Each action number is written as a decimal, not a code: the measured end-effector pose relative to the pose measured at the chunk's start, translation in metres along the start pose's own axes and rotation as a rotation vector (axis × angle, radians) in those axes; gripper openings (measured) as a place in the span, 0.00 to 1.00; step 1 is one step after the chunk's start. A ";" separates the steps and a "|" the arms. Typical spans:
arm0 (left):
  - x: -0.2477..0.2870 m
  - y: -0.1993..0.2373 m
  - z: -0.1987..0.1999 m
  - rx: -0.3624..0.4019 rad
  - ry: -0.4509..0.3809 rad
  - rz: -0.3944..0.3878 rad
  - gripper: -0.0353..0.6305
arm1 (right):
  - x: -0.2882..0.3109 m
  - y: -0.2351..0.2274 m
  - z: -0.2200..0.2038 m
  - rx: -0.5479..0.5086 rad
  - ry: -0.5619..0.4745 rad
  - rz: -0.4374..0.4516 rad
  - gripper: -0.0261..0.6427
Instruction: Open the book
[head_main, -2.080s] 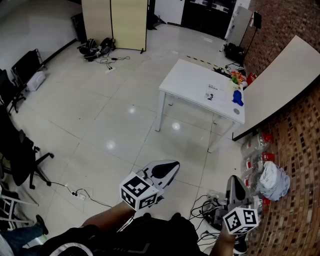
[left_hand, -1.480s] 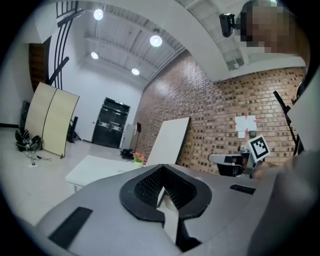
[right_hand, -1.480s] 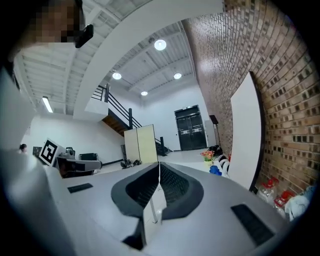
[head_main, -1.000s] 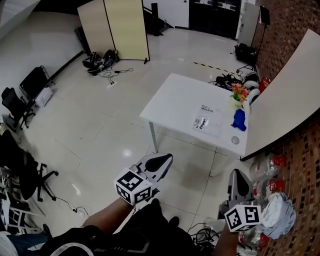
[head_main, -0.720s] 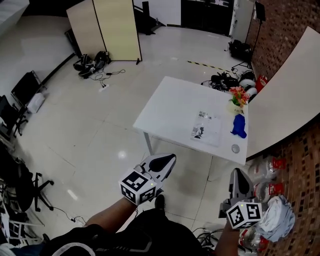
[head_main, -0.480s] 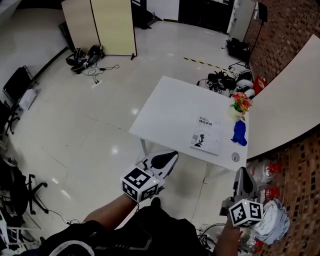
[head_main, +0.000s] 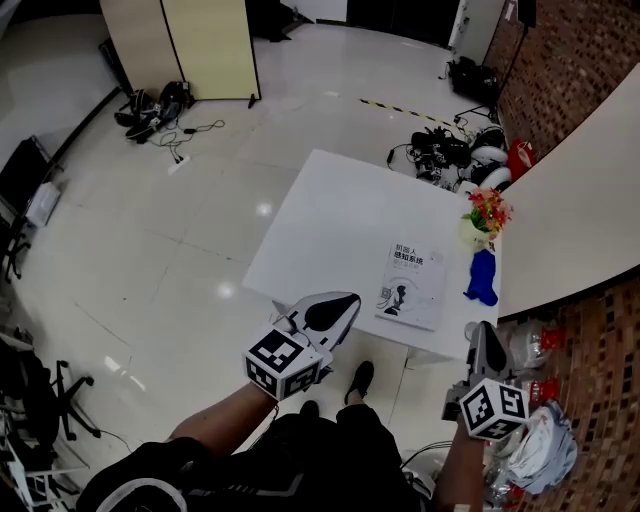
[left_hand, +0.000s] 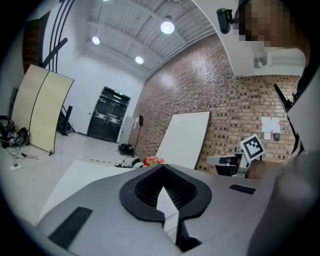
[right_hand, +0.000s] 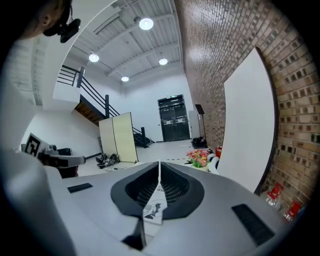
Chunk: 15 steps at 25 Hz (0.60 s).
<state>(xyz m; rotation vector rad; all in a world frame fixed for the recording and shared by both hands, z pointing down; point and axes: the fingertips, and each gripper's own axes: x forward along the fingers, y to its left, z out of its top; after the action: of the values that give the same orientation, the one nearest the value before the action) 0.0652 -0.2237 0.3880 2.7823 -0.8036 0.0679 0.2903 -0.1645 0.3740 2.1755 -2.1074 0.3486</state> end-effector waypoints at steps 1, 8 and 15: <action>0.010 0.005 0.002 0.009 0.000 0.004 0.05 | 0.013 -0.005 0.000 -0.005 0.004 0.006 0.04; 0.097 0.041 0.011 0.047 0.064 0.073 0.05 | 0.095 -0.061 0.014 -0.018 0.017 0.034 0.05; 0.173 0.056 0.009 -0.014 0.103 0.100 0.05 | 0.166 -0.094 -0.004 0.011 0.137 0.144 0.05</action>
<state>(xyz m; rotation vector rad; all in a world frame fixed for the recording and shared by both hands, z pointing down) 0.1820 -0.3622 0.4112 2.6986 -0.9128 0.2212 0.3863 -0.3213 0.4246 1.9486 -2.1957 0.5059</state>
